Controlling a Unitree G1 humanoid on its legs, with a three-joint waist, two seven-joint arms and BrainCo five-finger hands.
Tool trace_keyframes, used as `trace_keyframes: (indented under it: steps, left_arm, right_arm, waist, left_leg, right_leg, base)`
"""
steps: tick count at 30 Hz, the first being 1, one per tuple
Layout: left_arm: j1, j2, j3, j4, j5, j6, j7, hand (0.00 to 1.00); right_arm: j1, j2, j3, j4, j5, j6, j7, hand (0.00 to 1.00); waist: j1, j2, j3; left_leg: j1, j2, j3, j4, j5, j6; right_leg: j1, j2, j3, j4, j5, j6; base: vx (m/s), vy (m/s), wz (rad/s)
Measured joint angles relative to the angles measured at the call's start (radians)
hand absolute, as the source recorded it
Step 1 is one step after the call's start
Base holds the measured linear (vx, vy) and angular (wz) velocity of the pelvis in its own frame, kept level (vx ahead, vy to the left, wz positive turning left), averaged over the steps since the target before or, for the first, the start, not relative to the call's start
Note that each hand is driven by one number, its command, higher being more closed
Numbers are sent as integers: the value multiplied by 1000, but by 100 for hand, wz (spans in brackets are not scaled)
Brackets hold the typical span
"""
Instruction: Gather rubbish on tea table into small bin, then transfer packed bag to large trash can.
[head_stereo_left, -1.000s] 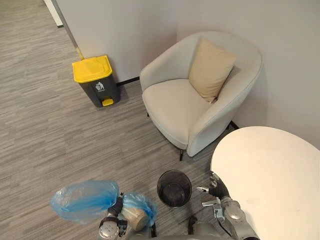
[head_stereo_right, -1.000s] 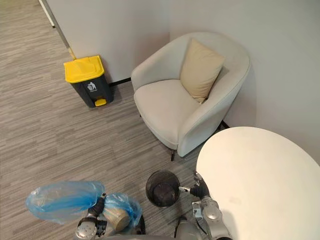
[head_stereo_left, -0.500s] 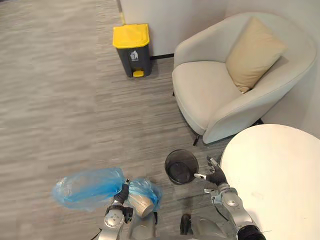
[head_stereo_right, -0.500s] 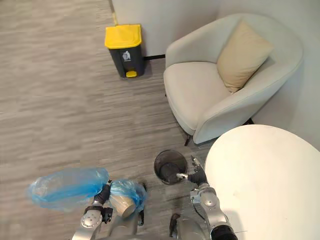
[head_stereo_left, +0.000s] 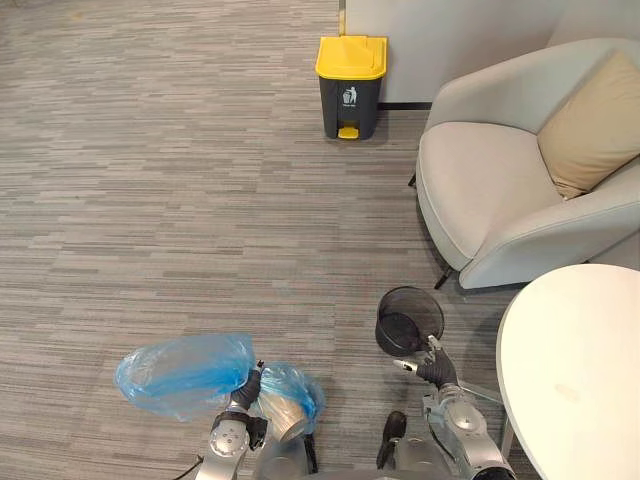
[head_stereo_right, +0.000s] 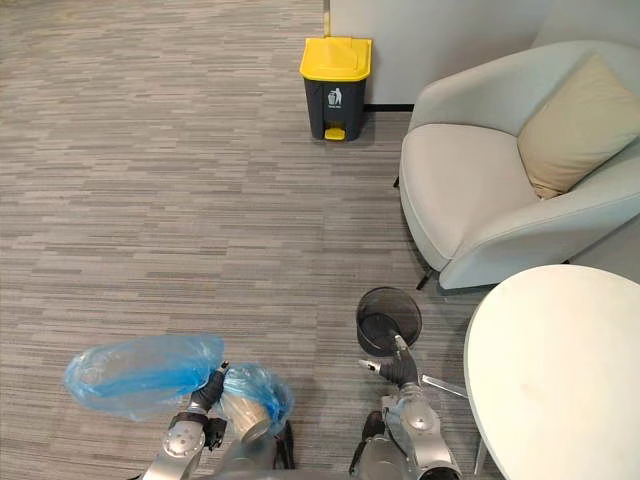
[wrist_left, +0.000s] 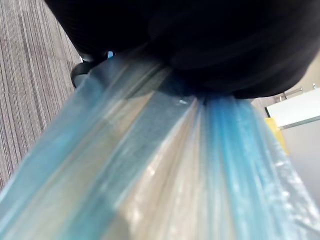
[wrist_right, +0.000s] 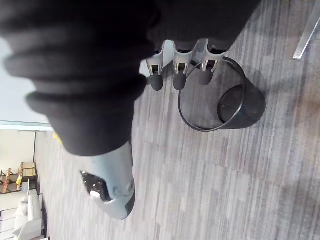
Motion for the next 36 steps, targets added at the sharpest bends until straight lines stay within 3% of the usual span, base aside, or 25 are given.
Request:
trace_keyframes:
  steps: [5,8,10,12,13,14,15,16,17,19,21,23,24,25,26,27,28,30,31,33,35,36]
  left_arm:
    - [0,-5,6,4,0,0,0,100]
    - [3,-7,6,3,0,0,-1,100]
    - [13,-4,6,-1,0,1,-1,100]
    - [20,-4,0,-23,0,2,-1,100]
    - [32,-4,-3,-48,0,2,-1,100]
    - [39,-3,-2,-63,-1,1,-1,100]
    - [42,-4,4,-65,-1,6,-1,100]
    - [38,-2,3,-60,-1,12,-2,100]
    - [23,1,5,-58,-1,21,-2,100]
    - [-17,17,10,-29,-1,21,-2,100]
    - [-28,31,10,-9,0,21,-2,100]
    - [-40,7,12,5,7,20,-2,100]
    - [-37,-1,15,5,7,21,-3,100]
    - [-37,-16,20,4,7,22,-6,100]
    - [-36,-23,22,1,7,22,-11,100]
    - [-26,-33,29,-18,7,22,-21,100]
    - [-15,-37,29,-44,7,21,-23,100]
    - [-19,-44,29,-53,6,21,-24,100]
    - [-24,-46,29,-65,6,21,-24,100]
    - [-37,-46,31,-66,6,20,-26,100]
    - [-37,-46,32,-61,6,20,-36,100]
    - [-34,-48,31,-59,6,20,-42,100]
  right_arm:
    - [-7,-2,4,19,0,10,0,0]
    - [-6,-2,8,37,-2,11,0,0]
    - [0,0,11,51,-3,17,3,0]
    - [9,-1,10,53,-3,20,4,0]
    - [14,0,4,53,-3,23,4,0]
    - [15,0,-1,53,-3,25,5,0]
    - [13,1,-3,57,-2,28,6,0]
    - [12,1,-3,59,-2,27,7,0]
    - [14,0,-1,66,-2,27,11,0]
    - [16,-4,-2,83,-2,28,11,0]
    - [28,-7,-5,86,-1,28,10,0]
    - [38,-22,-7,95,1,30,11,0]
    - [27,-24,-12,95,1,29,11,0]
    - [29,-18,-12,92,3,30,11,0]
    - [36,-14,-12,90,6,31,11,0]
    - [44,-6,-10,83,19,32,11,0]
    - [52,3,-10,58,29,31,9,0]
    - [49,17,-13,34,40,28,6,0]
    - [48,17,-16,29,50,28,5,0]
    - [39,22,-35,37,61,30,5,0]
    - [36,26,-50,54,67,30,4,0]
    - [35,14,-54,65,67,30,3,0]
  waist:
    - [-2,-4,-2]
    - [-4,-21,1]
    - [-8,-50,0]
    - [-16,-64,1]
    - [-35,-66,2]
    - [-44,-71,4]
    - [-37,-67,11]
    - [-39,-58,13]
    - [-41,-40,24]
    - [-53,-56,23]
    - [-66,-77,10]
    - [-56,-47,-3]
    - [-57,-30,-5]
    - [-58,-11,2]
    - [-58,-7,2]
    - [-52,-7,4]
    - [-44,-8,4]
    - [-40,-18,1]
    - [-33,-25,2]
    - [-29,-29,6]
    - [-25,-41,14]
    - [-21,-32,13]
  left_leg:
    - [-51,-8,-1,49,-38,23]
    - [-77,-24,-1,123,-92,44]
    - [-74,-53,-26,171,-136,54]
    - [-77,-89,-70,199,-161,72]
    - [-80,-107,-110,215,-174,87]
    - [-72,-121,-135,223,-181,96]
    - [-57,-122,-150,230,-197,100]
    - [-50,-113,-165,236,-200,99]
    - [-22,-96,-193,231,-206,92]
    - [21,-105,-230,197,-209,81]
    - [58,-123,-272,184,-224,54]
    - [81,-95,-291,180,-227,32]
    - [75,-78,-287,201,-210,2]
    - [53,-47,-269,315,-174,-51]
    - [39,-31,-250,381,-153,-61]
    - [5,1,-215,513,-107,-66]
    - [-39,53,-155,643,-119,-50]
    - [-110,96,-102,708,-145,-5]
    - [-157,110,-90,683,-162,16]
    - [-210,102,-96,558,-168,26]
    - [-229,57,-128,357,-148,10]
    - [-208,30,-186,169,-67,-22]
  right_leg:
    - [-42,-13,16,27,-9,12]
    - [-97,-60,36,176,-98,34]
    - [-121,-107,53,311,-184,50]
    - [-122,-88,143,360,-258,67]
    - [-104,-69,180,368,-282,69]
    - [-107,-76,189,412,-271,61]
    - [-191,-75,237,571,-257,26]
    - [-207,-51,257,592,-276,33]
    - [-233,6,266,548,-288,22]
    - [-265,51,274,456,-275,11]
    - [-265,88,305,380,-169,-37]
    - [-234,103,272,379,-178,-59]
    - [-208,112,254,358,-189,-73]
    - [-130,131,227,300,-194,-81]
    - [-92,142,222,277,-194,-83]
    - [-25,155,218,236,-196,-94]
    - [40,168,219,201,-201,-104]
    - [100,163,225,153,-204,-108]
    - [122,158,235,123,-204,-107]
    - [145,140,238,95,-203,-105]
    - [161,109,247,89,-211,-88]
    - [166,102,271,88,-230,-45]
  base:
    - [-64,62,-3]
    - [9,83,9]
    - [75,17,38]
    - [143,9,73]
    - [182,0,91]
    - [311,39,80]
    - [277,33,41]
    - [327,31,40]
    - [223,-16,48]
    - [382,-112,77]
    - [420,-157,86]
    - [389,-134,43]
    - [466,-192,29]
    - [383,-163,35]
    - [370,-150,27]
    - [278,-65,1]
    - [387,-76,-5]
    - [263,-9,-9]
    - [206,76,-10]
    - [231,183,-5]
    - [189,234,-9]
    - [155,241,-33]
